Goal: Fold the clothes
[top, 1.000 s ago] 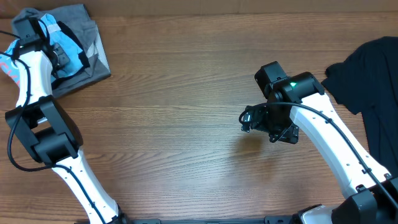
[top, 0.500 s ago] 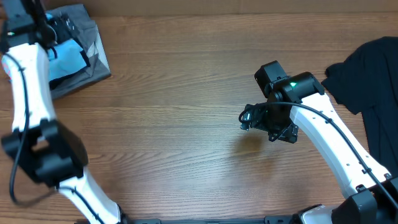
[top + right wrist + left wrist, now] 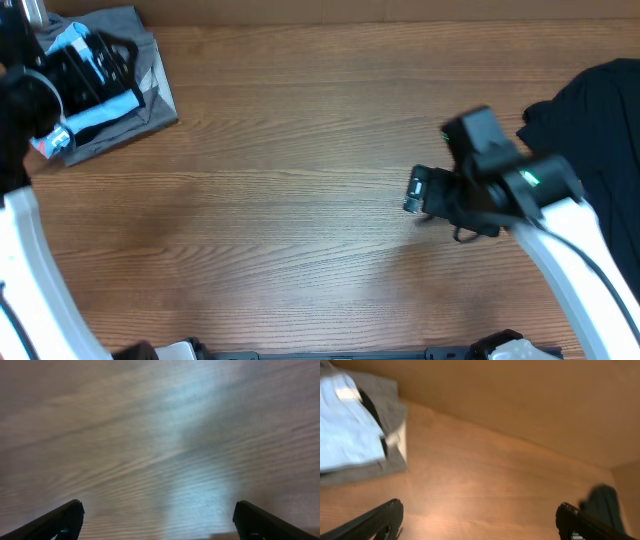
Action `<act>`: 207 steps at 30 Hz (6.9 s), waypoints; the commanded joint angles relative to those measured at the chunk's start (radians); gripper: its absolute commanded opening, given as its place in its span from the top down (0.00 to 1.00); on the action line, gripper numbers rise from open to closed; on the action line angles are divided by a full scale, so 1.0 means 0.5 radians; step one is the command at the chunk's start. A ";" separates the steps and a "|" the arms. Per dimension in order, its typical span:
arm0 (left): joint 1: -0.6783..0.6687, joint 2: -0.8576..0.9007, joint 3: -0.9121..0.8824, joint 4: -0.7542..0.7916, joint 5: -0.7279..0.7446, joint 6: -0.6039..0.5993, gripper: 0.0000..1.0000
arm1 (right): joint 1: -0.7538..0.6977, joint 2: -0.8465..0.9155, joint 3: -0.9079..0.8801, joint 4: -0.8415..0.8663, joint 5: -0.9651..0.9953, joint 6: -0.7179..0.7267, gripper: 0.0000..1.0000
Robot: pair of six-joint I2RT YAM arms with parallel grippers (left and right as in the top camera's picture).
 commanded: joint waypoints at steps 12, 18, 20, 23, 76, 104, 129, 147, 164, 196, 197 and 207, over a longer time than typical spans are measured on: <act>-0.298 -1.155 -1.124 0.005 0.033 0.100 0.00 | -0.002 -1.344 -0.649 0.293 0.233 0.391 0.00; -0.298 -1.852 -1.945 0.413 0.019 -0.079 0.00 | -0.002 -1.743 -0.877 0.495 0.250 0.390 0.00; -0.297 -2.008 -2.116 0.529 0.013 -0.120 0.00 | -0.002 -1.764 -0.887 0.542 0.320 0.390 0.00; -0.298 -2.181 -2.344 0.655 0.012 -0.169 0.00 | -0.002 -1.747 -0.890 0.640 0.373 0.390 0.00; -0.297 -2.184 -2.543 0.652 -0.056 -0.168 0.00 | -0.524 -2.164 -2.219 2.312 0.170 -0.298 0.00; -0.297 -2.182 -2.543 0.645 -0.056 -0.167 0.00 | -0.683 -2.613 -2.719 2.660 0.008 -0.980 0.00; -0.297 -2.182 -2.543 0.600 -0.056 -0.168 0.00 | -0.683 -2.612 -2.719 2.662 0.016 -0.982 0.00; -0.604 -2.760 -3.323 1.239 -0.420 -0.468 0.00 | -0.683 -2.612 -2.719 2.662 0.017 -0.982 0.00; -0.736 -2.978 -4.119 2.345 -1.043 -0.475 0.00 | -0.683 -2.612 -2.719 2.662 0.017 -0.982 0.00; -0.733 -2.977 -4.118 2.345 -1.080 0.520 0.00 | -0.683 -2.612 -2.719 2.662 0.016 -0.981 0.00; -0.733 -2.977 -4.118 2.345 -1.080 0.520 0.00 | -0.683 -2.612 -2.719 2.662 0.017 -0.982 0.00; -0.733 -2.977 -4.118 2.345 -1.080 0.521 0.00 | -0.683 -2.612 -2.719 2.662 0.017 -0.982 0.00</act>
